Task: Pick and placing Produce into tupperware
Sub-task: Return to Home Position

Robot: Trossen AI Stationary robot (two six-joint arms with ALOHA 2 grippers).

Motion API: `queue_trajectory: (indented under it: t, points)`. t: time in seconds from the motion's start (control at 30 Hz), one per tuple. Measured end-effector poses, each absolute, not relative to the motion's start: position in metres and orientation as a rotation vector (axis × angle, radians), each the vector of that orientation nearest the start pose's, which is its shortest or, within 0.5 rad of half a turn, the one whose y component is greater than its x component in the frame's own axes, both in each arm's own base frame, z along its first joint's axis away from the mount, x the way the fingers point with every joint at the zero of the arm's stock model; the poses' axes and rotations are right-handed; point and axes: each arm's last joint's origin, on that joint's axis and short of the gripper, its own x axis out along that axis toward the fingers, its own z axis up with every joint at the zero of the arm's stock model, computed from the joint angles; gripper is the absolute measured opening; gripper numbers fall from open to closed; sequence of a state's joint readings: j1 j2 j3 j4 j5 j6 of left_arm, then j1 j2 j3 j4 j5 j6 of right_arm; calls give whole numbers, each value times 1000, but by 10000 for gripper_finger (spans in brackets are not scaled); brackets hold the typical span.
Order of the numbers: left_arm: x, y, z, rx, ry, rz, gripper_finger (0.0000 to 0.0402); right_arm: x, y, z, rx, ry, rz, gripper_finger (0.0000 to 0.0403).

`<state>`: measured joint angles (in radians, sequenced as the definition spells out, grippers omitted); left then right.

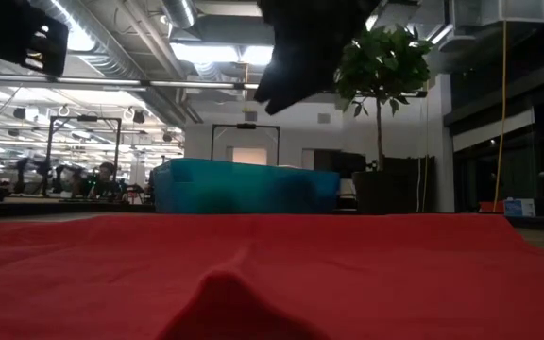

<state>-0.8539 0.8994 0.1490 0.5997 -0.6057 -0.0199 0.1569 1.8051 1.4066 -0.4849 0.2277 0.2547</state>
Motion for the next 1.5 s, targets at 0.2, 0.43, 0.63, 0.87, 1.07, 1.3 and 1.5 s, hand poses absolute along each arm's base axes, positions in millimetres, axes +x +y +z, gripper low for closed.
queue_trajectory:
  t: [0.2,0.43,0.63,0.87,1.07,1.3,1.5]
  points:
    - [109,-105,184,74,108,-387,85,370,77,235,49,747,-96,243]
    - [96,-86,195,113,57,-458,70,330,75,225,138,441,134,243]
    - [93,-63,198,171,32,-344,58,288,66,232,96,230,191,243]
    - [91,-44,196,171,40,-359,43,256,58,236,40,159,198,243]
    - [92,-33,190,152,17,-289,31,243,55,223,33,107,199,243]
    - [99,-29,169,150,-40,-246,18,234,52,209,28,63,192,243]
    - [99,-26,171,143,-57,-295,6,223,50,195,7,34,191,243]
